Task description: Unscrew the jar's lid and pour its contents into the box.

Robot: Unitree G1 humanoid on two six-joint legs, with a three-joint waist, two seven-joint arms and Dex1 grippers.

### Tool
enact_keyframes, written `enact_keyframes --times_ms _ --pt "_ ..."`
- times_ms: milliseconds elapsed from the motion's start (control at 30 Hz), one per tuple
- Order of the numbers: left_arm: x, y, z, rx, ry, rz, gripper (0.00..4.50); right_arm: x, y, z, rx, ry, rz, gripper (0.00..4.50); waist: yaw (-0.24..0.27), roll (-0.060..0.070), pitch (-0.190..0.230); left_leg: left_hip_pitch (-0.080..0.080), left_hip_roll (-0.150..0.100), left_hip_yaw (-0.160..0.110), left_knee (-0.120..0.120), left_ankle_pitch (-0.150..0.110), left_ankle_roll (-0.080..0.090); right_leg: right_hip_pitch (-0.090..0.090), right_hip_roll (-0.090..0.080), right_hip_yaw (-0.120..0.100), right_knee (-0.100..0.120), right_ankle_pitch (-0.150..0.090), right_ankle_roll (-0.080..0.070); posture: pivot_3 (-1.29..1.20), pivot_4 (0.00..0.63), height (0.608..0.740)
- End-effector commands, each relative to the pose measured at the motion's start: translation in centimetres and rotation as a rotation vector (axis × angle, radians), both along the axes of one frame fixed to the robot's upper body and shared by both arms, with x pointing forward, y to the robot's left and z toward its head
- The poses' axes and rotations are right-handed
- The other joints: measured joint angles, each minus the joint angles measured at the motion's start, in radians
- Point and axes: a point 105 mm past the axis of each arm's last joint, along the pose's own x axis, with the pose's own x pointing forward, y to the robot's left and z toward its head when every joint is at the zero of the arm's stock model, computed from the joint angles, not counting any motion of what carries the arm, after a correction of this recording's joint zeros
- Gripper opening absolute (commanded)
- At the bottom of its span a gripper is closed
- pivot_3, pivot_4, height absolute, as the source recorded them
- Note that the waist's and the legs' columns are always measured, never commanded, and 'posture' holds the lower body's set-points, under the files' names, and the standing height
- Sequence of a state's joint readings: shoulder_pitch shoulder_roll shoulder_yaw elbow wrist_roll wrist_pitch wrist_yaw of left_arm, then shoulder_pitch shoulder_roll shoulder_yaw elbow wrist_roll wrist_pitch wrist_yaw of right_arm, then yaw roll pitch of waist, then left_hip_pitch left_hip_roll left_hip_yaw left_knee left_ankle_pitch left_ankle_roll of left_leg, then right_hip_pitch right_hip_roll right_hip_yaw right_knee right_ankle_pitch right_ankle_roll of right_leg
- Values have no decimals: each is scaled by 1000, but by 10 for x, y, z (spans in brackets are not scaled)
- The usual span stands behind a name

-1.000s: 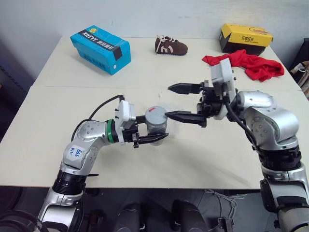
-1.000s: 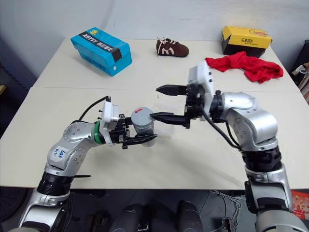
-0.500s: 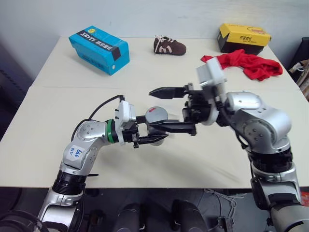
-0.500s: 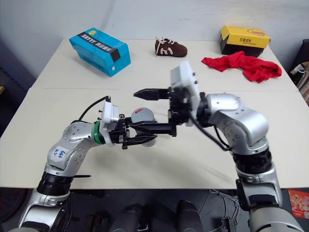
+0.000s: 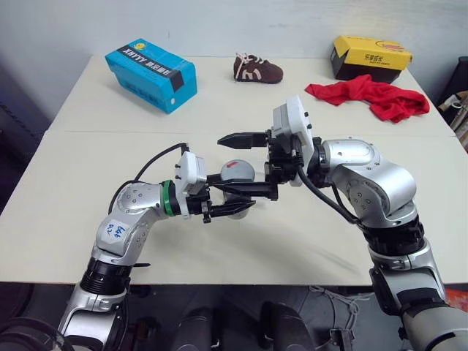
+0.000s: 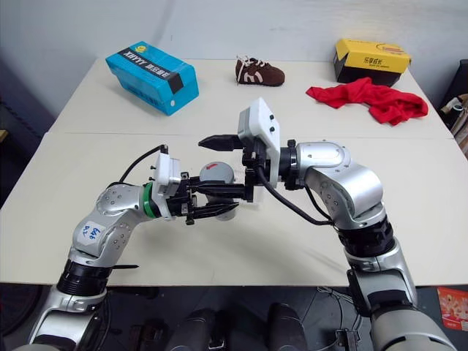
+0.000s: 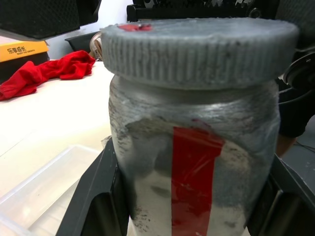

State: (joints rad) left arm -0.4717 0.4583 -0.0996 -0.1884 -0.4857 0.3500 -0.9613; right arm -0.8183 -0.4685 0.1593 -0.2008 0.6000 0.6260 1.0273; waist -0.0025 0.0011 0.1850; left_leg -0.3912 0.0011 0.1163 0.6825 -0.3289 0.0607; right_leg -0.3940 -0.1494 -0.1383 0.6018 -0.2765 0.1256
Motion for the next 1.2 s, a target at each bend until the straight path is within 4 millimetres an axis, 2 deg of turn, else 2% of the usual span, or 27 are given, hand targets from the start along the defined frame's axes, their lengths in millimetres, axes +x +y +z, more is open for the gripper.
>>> enact_keyframes --times_ms 33,300,533,633,733,933,1033,1167,1200 --pt "-8 -6 11 -10 -57 -43 2314 5 -16 6 6 -30 -34 4487 0 0 0 0 0 0 0 0 0 0 0 0 0 0 0 0 150 740" --pt "-8 -4 11 -7 -61 -36 2314 6 -34 1 2 3 -37 4487 0 0 0 0 0 0 0 0 0 0 0 0 0 0 0 0 150 740" --pt "-8 -4 11 -8 -63 -36 2314 -16 -38 6 59 34 82 4487 0 0 0 0 0 0 0 0 0 0 0 0 0 0 0 0 150 740" --pt "-8 -4 10 -6 -61 -37 2314 -21 -29 14 61 26 103 4487 0 0 0 0 0 0 0 0 0 0 0 0 0 0 0 0 150 740" --pt "-8 -4 10 -6 -60 -38 2314 -22 -19 13 42 27 96 4487 -1 0 0 0 1 0 0 0 0 0 0 1 0 0 0 0 150 740" --pt "-9 -7 8 -11 -57 -42 2314 -14 -7 10 5 41 71 4487 -1 0 0 0 1 0 0 0 0 0 0 2 0 0 0 0 150 740" --pt "-9 -8 9 -12 -59 -42 2314 -13 -6 9 0 56 76 3905 2 0 0 0 0 -1 0 0 0 0 0 2 0 0 0 0 150 740" --pt "-8 -7 10 -13 -62 -37 2314 -13 -6 3 -18 60 86 2565 0 0 0 0 0 0 0 0 0 0 0 2 0 0 0 0 150 740" --pt "-8 -6 10 -13 -63 -36 2314 -13 -7 2 -24 59 88 2493 0 0 0 0 0 0 0 0 0 0 0 2 0 0 0 0 150 740"
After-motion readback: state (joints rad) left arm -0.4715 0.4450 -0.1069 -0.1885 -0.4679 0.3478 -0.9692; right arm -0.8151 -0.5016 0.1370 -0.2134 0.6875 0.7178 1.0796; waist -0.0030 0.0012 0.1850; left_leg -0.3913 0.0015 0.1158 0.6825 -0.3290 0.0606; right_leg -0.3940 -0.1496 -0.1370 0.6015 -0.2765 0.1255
